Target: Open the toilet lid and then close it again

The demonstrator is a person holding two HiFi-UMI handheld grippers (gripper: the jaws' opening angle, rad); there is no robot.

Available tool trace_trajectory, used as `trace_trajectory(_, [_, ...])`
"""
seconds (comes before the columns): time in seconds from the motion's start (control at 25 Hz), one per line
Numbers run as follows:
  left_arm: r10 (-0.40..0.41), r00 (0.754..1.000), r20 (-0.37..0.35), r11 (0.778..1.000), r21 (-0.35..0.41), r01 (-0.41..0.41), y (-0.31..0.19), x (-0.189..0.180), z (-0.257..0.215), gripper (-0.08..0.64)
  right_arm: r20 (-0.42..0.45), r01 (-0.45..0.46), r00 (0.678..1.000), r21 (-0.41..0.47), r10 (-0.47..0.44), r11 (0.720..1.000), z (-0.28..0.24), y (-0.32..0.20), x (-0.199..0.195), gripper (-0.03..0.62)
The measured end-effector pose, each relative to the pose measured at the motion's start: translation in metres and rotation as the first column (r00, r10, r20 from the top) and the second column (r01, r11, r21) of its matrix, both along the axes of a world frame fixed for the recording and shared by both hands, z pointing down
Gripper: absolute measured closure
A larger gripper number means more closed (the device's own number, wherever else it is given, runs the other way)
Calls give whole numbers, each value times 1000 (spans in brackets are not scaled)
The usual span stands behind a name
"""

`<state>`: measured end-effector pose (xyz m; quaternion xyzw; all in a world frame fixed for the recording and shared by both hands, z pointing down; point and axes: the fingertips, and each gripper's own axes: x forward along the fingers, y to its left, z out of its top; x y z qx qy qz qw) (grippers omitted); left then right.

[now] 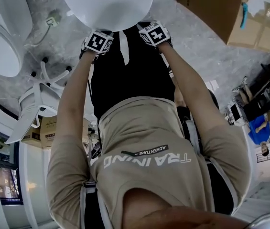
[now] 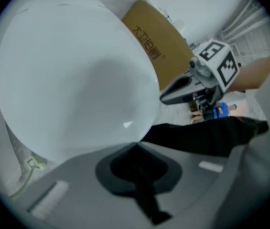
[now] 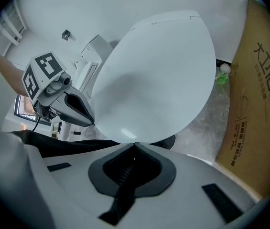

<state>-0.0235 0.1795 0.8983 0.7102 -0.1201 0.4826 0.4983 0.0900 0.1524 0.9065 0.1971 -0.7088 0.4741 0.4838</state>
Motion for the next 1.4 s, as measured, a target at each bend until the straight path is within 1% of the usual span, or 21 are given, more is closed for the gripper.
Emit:
trace_trajectory(0.24, [-38, 999, 12, 999, 3, 38, 0, 2, 13, 555, -7, 10, 1000, -7, -10, 1000, 11, -1, -1, 578])
trace_trajectory(0.36, [-75, 997, 27, 997, -5, 75, -1, 2, 20, 555, -14, -1, 1000, -3, 1, 1000, 17, -3, 0, 578])
trace_trajectory(0.56, [-97, 995, 4, 995, -8, 97, 0, 2, 24, 555, -5, -12, 1000, 5, 12, 1000, 19, -2, 0, 578])
trace_trajectory(0.68, [-119, 993, -8, 993, 0, 119, 2, 0, 26, 555, -20, 0, 1000, 10, 1, 1000, 19, -3, -2, 578])
trace_trajectory(0.84, [-149, 989, 9, 989, 6, 149, 3, 0, 26, 555, -39, 22, 999, 24, -21, 999, 19, -2, -3, 578])
trace_trajectory(0.96, [-166, 986, 32, 986, 9, 166, 2, -1, 23, 555, -38, 40, 998, 18, -39, 999, 16, -2, -1, 579])
trace_trajectory(1.12, [-178, 982, 60, 984, 25, 177, -2, -4, 19, 555, -19, 27, 999, 16, -26, 1000, 7, -9, 3, 578])
trace_trajectory(1.32, [-157, 985, 72, 987, 45, 154, 0, -8, -5, 555, -32, 39, 999, 38, -38, 999, -18, -13, 16, 578])
trace_trajectory(1.4, [-166, 984, 72, 985, 62, 162, -4, -11, -19, 555, -36, 31, 999, 47, -29, 998, -32, -17, 21, 578])
